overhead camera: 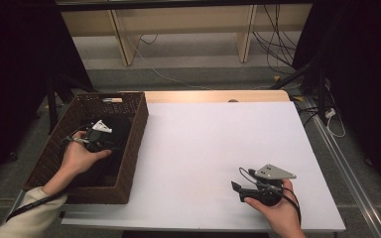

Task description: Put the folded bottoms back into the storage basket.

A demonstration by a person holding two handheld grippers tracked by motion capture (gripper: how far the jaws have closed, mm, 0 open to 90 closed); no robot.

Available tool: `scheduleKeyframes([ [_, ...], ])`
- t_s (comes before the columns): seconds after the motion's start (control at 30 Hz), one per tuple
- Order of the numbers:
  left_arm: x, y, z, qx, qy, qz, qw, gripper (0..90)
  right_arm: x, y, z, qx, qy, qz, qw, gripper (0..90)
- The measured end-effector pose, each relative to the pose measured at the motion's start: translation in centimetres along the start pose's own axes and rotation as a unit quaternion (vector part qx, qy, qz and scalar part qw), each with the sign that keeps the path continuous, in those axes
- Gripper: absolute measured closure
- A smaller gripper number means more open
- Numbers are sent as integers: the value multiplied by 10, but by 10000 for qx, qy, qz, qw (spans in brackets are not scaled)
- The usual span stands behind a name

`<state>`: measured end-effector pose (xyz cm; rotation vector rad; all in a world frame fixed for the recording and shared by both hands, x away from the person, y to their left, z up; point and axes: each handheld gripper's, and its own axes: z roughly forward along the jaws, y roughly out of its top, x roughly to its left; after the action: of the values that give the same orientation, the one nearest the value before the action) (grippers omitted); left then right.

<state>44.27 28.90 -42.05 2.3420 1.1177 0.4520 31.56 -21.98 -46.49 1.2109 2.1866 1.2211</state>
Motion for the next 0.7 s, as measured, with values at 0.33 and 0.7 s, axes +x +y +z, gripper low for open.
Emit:
scheduleKeyframes([
  [0.33, -2, 5, -15, -522, 154, -69, 9985, 246, -1, 0, -1, 17, -9, -8, 10000, 241],
  [0.7, -3, 8, -39, -1184, 96, -181, 9928, 155, -2, 0, -1, -3, -24, -6, 10000, 241],
])
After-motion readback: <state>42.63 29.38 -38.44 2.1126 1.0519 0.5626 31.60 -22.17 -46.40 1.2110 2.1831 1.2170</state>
